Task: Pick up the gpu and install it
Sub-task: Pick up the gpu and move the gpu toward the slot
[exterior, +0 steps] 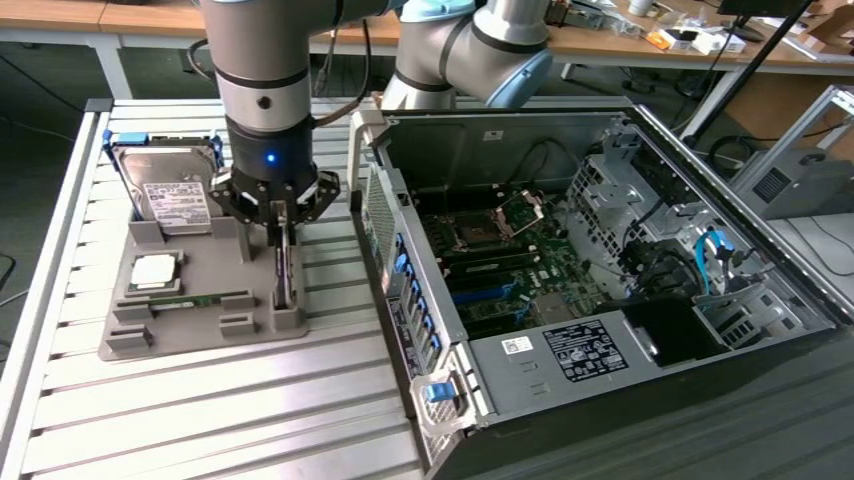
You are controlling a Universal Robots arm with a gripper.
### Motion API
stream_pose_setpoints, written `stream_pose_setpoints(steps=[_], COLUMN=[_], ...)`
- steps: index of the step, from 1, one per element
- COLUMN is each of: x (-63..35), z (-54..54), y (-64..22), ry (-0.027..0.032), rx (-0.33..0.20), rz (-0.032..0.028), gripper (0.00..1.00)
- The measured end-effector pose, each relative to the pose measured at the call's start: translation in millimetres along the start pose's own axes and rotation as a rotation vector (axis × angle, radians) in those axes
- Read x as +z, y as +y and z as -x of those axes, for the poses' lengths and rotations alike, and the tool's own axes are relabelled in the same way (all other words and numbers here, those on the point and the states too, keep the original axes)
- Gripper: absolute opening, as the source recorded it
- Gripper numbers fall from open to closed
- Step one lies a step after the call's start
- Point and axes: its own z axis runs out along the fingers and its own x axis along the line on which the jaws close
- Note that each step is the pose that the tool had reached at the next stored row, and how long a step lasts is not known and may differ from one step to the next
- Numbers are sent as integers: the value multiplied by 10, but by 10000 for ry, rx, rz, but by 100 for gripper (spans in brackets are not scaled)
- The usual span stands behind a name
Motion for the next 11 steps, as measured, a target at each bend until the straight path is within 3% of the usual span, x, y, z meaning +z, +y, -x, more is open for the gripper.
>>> stream_pose_setpoints(steps=[11], x=[-78], z=[2], y=[1], ry=[0], rx=[0], rz=[0], gripper=[27])
